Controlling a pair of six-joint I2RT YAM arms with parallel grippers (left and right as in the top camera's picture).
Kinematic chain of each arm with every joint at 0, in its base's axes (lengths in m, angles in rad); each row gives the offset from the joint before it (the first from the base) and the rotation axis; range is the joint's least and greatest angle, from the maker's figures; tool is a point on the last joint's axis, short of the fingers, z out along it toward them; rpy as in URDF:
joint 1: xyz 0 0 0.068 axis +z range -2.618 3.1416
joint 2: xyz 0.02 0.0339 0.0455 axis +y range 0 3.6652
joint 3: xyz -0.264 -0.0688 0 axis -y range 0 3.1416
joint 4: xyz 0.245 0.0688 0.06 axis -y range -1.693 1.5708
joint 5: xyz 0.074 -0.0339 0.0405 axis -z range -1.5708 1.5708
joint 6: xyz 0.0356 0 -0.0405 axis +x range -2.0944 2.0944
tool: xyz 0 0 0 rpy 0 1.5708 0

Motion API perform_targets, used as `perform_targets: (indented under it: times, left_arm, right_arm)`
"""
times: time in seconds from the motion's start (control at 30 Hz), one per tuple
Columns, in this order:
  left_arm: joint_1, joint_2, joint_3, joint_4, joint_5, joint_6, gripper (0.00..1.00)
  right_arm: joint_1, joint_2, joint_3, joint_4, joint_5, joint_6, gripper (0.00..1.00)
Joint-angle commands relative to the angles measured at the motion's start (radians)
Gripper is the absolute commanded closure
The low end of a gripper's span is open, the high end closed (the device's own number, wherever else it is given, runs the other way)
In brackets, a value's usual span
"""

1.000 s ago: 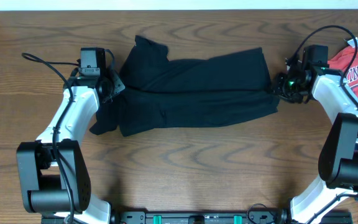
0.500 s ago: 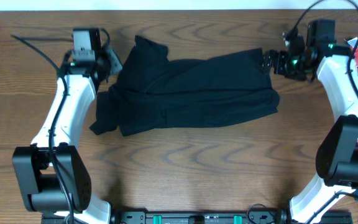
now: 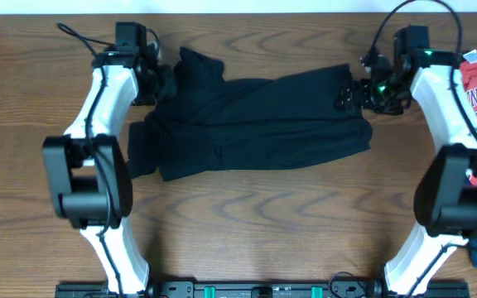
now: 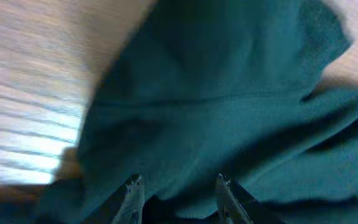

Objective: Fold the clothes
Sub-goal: 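Grasp the black shirt's back corners with left and right grippers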

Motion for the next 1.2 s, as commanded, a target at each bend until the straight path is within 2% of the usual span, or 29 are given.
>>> perform_targets:
  times: [0.0, 0.27, 0.53, 0.63, 0.7, 0.93, 1.17]
  left_arm:
    - [0.0, 0.024, 0.071, -0.052, 0.08, 0.122, 0.6]
    - [0.001, 0.026, 0.086, -0.02, 0.081, 0.143, 0.59]
    - [0.001, 0.026, 0.086, 0.013, 0.081, 0.131, 0.58]
    - [0.001, 0.026, 0.086, 0.009, 0.081, 0.132, 0.58]
    - [0.001, 0.026, 0.086, 0.009, 0.081, 0.132, 0.58]
    - [0.001, 0.026, 0.086, -0.013, 0.081, 0.132, 0.58]
    - [0.001, 0.026, 0.086, -0.024, 0.082, 0.132, 0.58]
  right_arm:
    - [0.012, 0.055, 0.019, 0.029, 0.05, -0.081, 0.01]
    - [0.014, 0.148, 0.038, 0.193, 0.136, -0.195, 0.01]
    - [0.039, 0.187, 0.039, 0.345, 0.1, -0.217, 0.01]
    - [0.052, 0.236, 0.039, 0.378, 0.088, -0.215, 0.05]
    - [0.063, 0.275, 0.041, 0.393, 0.087, -0.215, 0.01]
    - [0.073, 0.402, 0.05, 0.484, 0.078, -0.128, 0.01]
    - [0.053, 0.424, 0.063, 0.58, 0.062, -0.011, 0.01]
